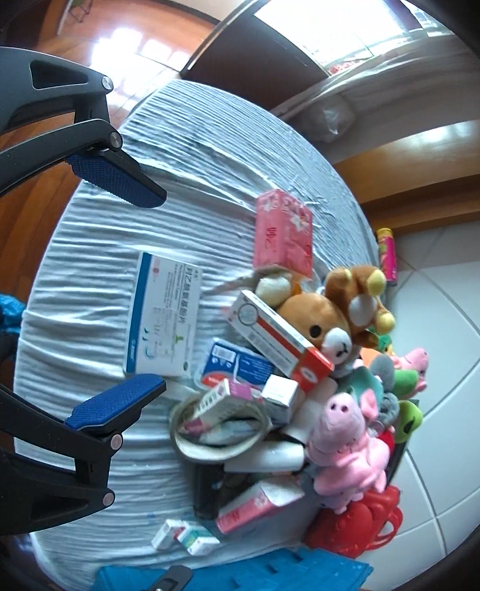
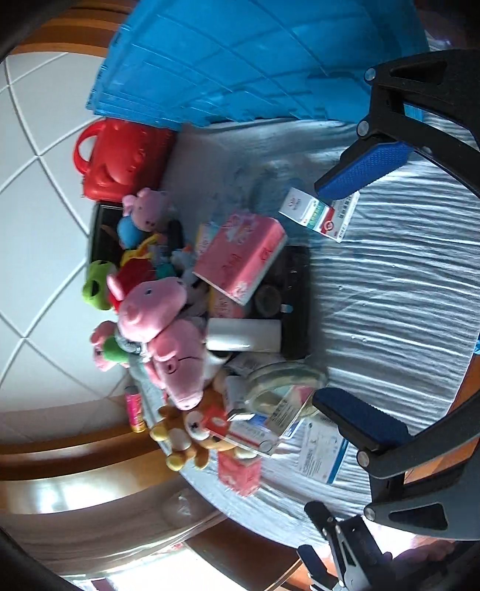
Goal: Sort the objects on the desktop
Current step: 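Withdraw both open tools from the crate back over the pile, then grasp the teal plush pig with the left tool while the right tool grasps the red plush pig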
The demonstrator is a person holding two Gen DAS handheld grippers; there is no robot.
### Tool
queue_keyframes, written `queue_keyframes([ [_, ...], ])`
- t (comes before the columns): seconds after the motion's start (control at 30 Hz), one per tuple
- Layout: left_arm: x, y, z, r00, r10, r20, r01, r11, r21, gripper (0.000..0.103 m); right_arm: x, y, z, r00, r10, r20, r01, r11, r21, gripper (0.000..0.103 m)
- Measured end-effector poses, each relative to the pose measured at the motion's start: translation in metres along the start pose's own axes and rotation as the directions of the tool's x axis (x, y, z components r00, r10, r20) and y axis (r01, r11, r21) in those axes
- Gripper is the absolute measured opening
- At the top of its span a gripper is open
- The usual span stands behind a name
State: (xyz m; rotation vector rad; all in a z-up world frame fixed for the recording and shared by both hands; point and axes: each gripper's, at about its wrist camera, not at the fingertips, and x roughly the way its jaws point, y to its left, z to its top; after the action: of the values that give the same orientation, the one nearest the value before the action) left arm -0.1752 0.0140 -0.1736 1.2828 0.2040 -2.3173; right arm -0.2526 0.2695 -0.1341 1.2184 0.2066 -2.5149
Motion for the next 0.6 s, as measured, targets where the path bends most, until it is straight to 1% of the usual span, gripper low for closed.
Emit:
queue_keyframes([
  [0.1, 0.027, 0.009, 0.000, 0.998, 0.036, -0.050, -0.036, 0.999, 0.003, 0.092, 0.028, -0.014, -0.001, 0.999, -0.020, -0.046, 0.021, 1.000, 0.015, 0.103],
  [0.17, 0.039, 0.018, 0.003, 0.996, 0.064, -0.061, -0.064, 0.998, -0.006, 0.092, 0.046, -0.024, -0.001, 0.997, -0.034, -0.075, 0.036, 0.999, 0.025, 0.103],
  [0.2, 0.043, 0.022, 0.006, 0.995, 0.077, -0.067, -0.078, 0.997, -0.014, 0.092, 0.055, -0.030, 0.000, 0.994, -0.052, -0.091, 0.055, 0.998, 0.030, 0.103],
  [0.27, 0.048, 0.033, 0.013, 0.993, 0.092, -0.076, -0.095, 0.995, -0.034, 0.092, 0.066, -0.035, 0.004, 0.990, -0.074, -0.116, 0.079, 0.996, 0.040, 0.103],
  [0.3, 0.050, 0.038, 0.017, 0.992, 0.098, -0.077, -0.102, 0.994, -0.044, 0.092, 0.070, -0.035, 0.008, 0.990, -0.072, -0.121, 0.077, 0.996, 0.040, 0.103],
  [0.4, 0.048, 0.051, 0.038, 0.994, 0.091, -0.054, -0.094, 0.994, -0.053, 0.092, 0.076, -0.027, 0.024, 0.990, -0.072, -0.121, 0.076, 0.997, 0.026, 0.103],
  [0.47, 0.046, 0.057, 0.059, 0.996, 0.086, -0.018, -0.087, 0.995, -0.042, 0.092, 0.077, -0.016, 0.036, 0.993, -0.056, -0.100, 0.060, 0.998, 0.033, 0.103],
  [0.6, 0.048, 0.063, 0.103, 0.998, 0.036, 0.049, -0.037, 0.999, 0.013, 0.092, 0.074, 0.020, 0.065, 0.999, -0.028, -0.042, 0.030, 0.999, 0.040, 0.103],
])
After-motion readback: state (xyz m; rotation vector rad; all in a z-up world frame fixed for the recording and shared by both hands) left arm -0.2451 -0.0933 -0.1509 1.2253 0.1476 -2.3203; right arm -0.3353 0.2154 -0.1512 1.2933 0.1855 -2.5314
